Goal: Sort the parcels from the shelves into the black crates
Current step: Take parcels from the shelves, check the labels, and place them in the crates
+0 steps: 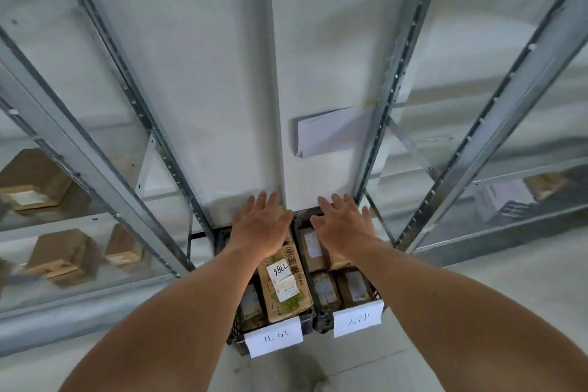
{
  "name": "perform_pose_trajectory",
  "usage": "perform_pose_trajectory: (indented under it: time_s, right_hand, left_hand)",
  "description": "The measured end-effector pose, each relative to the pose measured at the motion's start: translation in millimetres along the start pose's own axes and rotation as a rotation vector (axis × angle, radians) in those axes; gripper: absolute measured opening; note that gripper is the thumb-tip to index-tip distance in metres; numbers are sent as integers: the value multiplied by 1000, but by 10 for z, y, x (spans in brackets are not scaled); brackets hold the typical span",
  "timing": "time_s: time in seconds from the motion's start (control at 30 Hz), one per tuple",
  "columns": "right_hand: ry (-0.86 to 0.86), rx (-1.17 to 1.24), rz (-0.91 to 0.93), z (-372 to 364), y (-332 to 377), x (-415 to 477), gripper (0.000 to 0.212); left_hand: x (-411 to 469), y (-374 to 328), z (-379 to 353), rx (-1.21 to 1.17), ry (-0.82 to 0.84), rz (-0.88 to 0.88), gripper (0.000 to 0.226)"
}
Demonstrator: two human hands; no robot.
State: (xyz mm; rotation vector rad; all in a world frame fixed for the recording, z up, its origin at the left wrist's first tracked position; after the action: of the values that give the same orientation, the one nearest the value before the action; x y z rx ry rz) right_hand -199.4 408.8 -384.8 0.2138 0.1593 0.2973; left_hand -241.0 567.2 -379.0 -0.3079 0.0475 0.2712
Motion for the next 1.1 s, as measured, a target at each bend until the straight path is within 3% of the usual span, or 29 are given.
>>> perform_pose_trajectory:
  time_s: [0.2,0.37,0.67,0.93,1.1]
  right_hand:
    - [-82,5,-105,336,-457,-422,60]
    - [-141,34,-223,590,-1148,-781,61]
    - [-241,33,-424,1160,-3153,-1458,59]
    - [-281,3,-574,1701,-5218,-2138,59]
    - [-269,10,-564,1954,-5879,-2182,58]
  left_hand:
    - [-96,-509,51,43,4,-124,66]
    - [-253,-1352,-37,37,36,-245,65]
    - [-478,-3608,-595,-3,68,-492,65]
    - [-788,-5715,-1254,-88,124,-547,65]
    - [-739,-6499,-1515,-130,141,-533,64]
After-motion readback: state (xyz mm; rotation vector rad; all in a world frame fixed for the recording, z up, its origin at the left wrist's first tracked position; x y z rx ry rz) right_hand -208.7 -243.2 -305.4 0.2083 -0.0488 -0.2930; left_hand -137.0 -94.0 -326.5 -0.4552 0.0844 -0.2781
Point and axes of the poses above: each hand's wrist, its own x-axis towards the middle knuckle, its own z-axis out of the back of the hand, y = z × x, the point moved 9 cm from there along x, towards the middle knuckle, and after that the axes turned 8 degrees about -y, right-handed, at the moved point
